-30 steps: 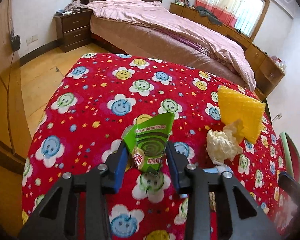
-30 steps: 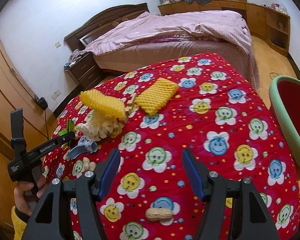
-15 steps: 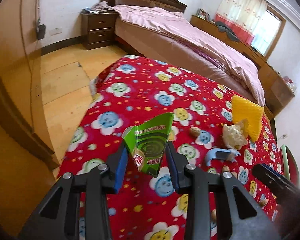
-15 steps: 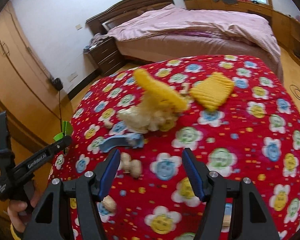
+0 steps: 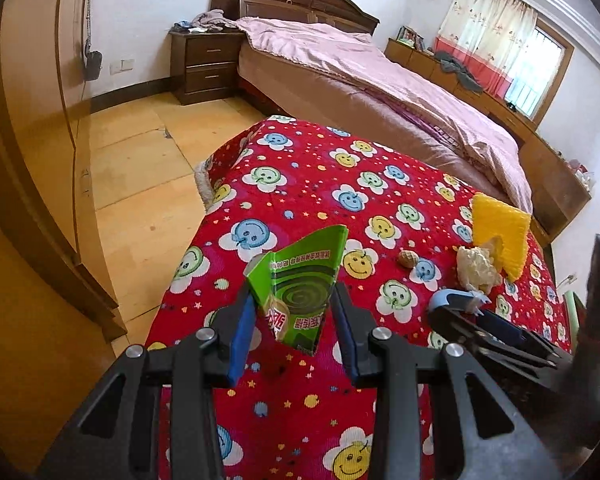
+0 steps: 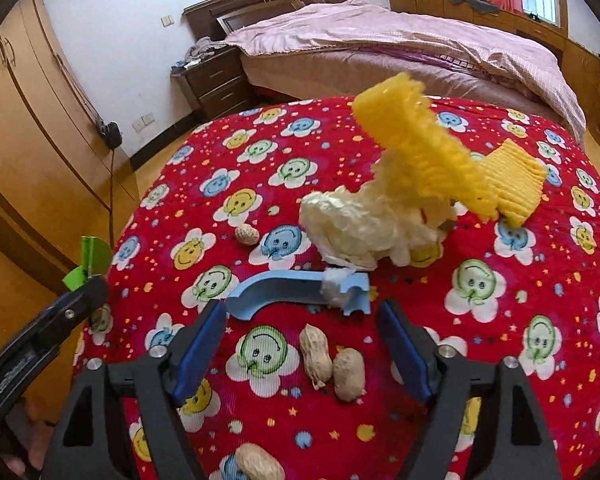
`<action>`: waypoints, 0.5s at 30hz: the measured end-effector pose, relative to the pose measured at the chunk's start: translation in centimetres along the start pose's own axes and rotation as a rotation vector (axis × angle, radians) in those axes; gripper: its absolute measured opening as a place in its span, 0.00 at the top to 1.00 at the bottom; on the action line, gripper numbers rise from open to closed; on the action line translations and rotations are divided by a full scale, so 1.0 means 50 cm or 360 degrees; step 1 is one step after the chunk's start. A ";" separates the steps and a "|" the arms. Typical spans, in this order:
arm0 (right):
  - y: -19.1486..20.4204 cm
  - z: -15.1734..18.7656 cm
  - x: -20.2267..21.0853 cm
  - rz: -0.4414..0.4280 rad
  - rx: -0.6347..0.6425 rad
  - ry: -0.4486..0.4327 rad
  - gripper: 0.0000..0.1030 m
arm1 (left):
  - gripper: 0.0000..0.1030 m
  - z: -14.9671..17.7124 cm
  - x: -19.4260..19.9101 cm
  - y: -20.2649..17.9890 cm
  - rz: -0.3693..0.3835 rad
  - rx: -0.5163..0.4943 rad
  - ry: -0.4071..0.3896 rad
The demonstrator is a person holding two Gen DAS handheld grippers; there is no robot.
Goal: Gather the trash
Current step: 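Grasp the green packet with the left tool while the right tool grasps the blue plastic clip, then carry both items over the red bucket and open both tools to drop them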
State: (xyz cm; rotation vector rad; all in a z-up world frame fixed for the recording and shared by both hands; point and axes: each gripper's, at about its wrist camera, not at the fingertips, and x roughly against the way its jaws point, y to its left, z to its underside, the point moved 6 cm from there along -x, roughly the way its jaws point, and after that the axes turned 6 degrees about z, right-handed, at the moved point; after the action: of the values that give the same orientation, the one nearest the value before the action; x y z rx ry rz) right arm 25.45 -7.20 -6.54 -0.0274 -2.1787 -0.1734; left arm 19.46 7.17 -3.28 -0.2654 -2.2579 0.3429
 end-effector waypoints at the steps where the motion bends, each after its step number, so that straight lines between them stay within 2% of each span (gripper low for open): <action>1: 0.003 0.000 -0.001 0.0010 0.0009 -0.0013 0.16 | 0.63 -0.001 0.001 0.000 0.0009 -0.0001 -0.0003; 7: 0.012 -0.004 -0.012 0.0097 0.0034 -0.0042 0.16 | 0.63 0.000 0.002 0.000 0.0029 -0.0013 -0.0004; 9: 0.012 -0.007 -0.014 0.0132 0.0032 -0.0052 0.25 | 0.63 0.001 0.004 -0.002 0.0033 -0.0018 -0.0002; 10: 0.011 -0.008 -0.015 0.0163 0.0034 -0.0060 0.25 | 0.63 0.001 0.006 -0.004 0.0035 -0.0020 -0.0002; 15: 0.005 -0.006 -0.004 0.0104 0.0001 -0.0051 0.25 | 0.63 0.005 0.016 -0.019 0.0046 -0.0030 -0.0009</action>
State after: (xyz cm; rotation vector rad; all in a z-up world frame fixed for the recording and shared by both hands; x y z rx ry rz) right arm 25.82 -6.96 -6.51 -0.1014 -2.2064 -0.1358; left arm 18.66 6.47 -2.56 -0.3073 -2.2656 0.3379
